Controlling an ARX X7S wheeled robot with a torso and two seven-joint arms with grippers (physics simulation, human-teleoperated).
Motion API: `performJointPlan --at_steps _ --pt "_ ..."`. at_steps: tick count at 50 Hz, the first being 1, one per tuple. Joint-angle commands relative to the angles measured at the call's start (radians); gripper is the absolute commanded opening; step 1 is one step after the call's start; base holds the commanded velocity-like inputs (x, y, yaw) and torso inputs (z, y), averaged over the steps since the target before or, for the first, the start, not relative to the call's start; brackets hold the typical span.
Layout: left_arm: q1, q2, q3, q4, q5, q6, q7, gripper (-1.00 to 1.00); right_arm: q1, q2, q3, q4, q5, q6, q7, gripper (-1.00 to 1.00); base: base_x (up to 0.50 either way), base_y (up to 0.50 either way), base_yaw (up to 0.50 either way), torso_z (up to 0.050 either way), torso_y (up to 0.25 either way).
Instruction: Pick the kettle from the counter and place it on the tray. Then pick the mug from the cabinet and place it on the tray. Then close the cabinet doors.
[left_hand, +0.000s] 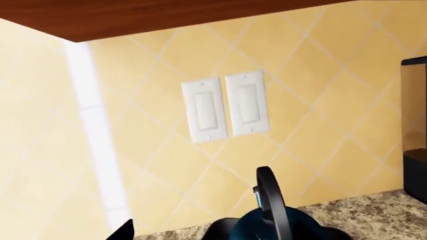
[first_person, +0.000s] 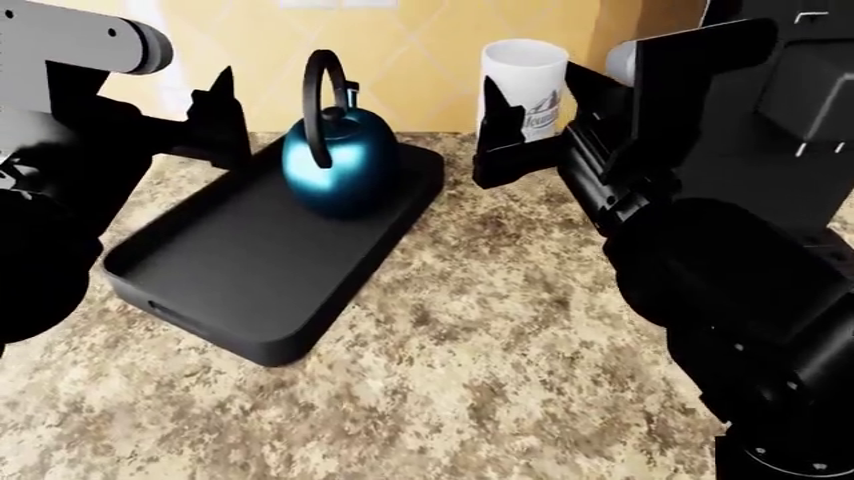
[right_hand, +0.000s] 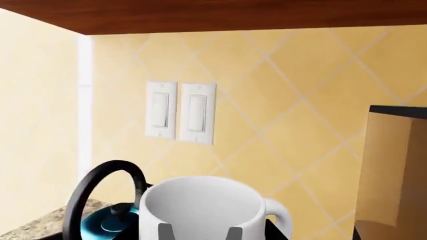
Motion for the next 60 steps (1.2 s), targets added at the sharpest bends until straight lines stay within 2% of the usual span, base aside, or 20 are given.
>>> performJointPlan --at_steps 1,21,32,45,50,60 --pt "0.000 -0.003 0.004 -0.002 0.006 0.003 0.002 1.00 -0.002 0.003 -0.012 -0.005 -0.025 -0.015 -0.021 -1.00 0.00 0.49 0.00 0.000 0.000" --pt "-0.014 -0.005 0.015 0.002 0.004 -0.005 0.002 1.00 -0.007 0.003 -0.019 0.005 -0.025 -0.034 -0.027 -1.00 0.02 0.41 0.00 0.000 0.000" --pt "-0.025 -0.007 0.013 0.007 -0.006 -0.013 -0.003 1.00 0.004 -0.007 -0.005 -0.020 0.009 -0.014 -0.012 -1.00 0.09 0.06 0.00 0.000 0.000" --pt "-0.023 -0.010 0.013 0.012 -0.005 -0.010 -0.006 1.00 0.010 -0.072 -0.013 -0.073 0.110 0.004 -0.035 -1.00 0.00 0.00 0.00 0.000 0.000" --pt "-0.020 -0.013 0.013 0.009 -0.002 -0.005 -0.003 1.00 -0.002 -0.096 -0.040 -0.052 0.109 -0.027 -0.076 -1.00 0.00 0.00 0.00 0.000 0.000" --pt "-0.019 -0.027 0.000 0.006 -0.005 0.001 -0.002 1.00 -0.006 -0.167 -0.138 0.151 0.028 -0.176 -0.245 -1.00 0.00 0.00 0.00 0.000 0.000"
